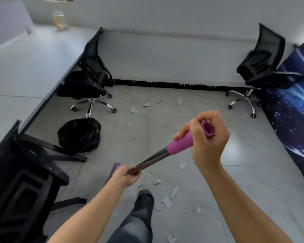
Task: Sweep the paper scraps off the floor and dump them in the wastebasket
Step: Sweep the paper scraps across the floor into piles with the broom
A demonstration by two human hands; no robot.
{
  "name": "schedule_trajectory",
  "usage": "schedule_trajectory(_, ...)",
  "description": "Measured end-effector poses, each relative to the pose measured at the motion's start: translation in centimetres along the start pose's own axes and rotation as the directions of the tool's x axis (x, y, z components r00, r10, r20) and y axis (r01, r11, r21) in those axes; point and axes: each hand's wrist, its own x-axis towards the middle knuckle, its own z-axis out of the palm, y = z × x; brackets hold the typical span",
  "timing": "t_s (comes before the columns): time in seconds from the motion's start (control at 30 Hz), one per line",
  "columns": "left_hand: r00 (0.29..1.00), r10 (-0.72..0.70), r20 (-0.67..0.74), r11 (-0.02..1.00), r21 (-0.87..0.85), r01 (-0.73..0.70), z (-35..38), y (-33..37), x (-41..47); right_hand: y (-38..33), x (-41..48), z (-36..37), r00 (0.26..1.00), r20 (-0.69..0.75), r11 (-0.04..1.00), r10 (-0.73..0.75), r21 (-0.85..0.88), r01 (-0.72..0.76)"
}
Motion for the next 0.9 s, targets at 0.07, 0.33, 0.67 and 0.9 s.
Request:
schedule_trajectory(0.07,1.000,-0.021,0.016,0.999,-0.033,0.021,2.9,2.9,3.4,3.5,4.0,1.1,1.000,0.025,1.000,0.015,0.011,-0.016)
schedule_trajectory(0.33,0.987,-0.110,0.116,0.994,0.013,0.109,16.0,14.1,12.8,13.2,18.2,5.4,0.996,0.086,0.999,-0.020,-0.030,0.023)
schedule_trajectory(0.67,0.991,-0.069,0.116,0.996,0.066,0.062,30.4,26.2,23.8,26.9,33.0,8.4,0.994,0.097,0.995,-0.057,-0.080,0.065)
schedule_trajectory(0.9,0.996,-0.046,0.072,0.997,-0.054,0.050,42.3,34.6,30.7,37.8,46.1,8.2,0.996,0.086,0.999,0.024,-0.037,-0.021)
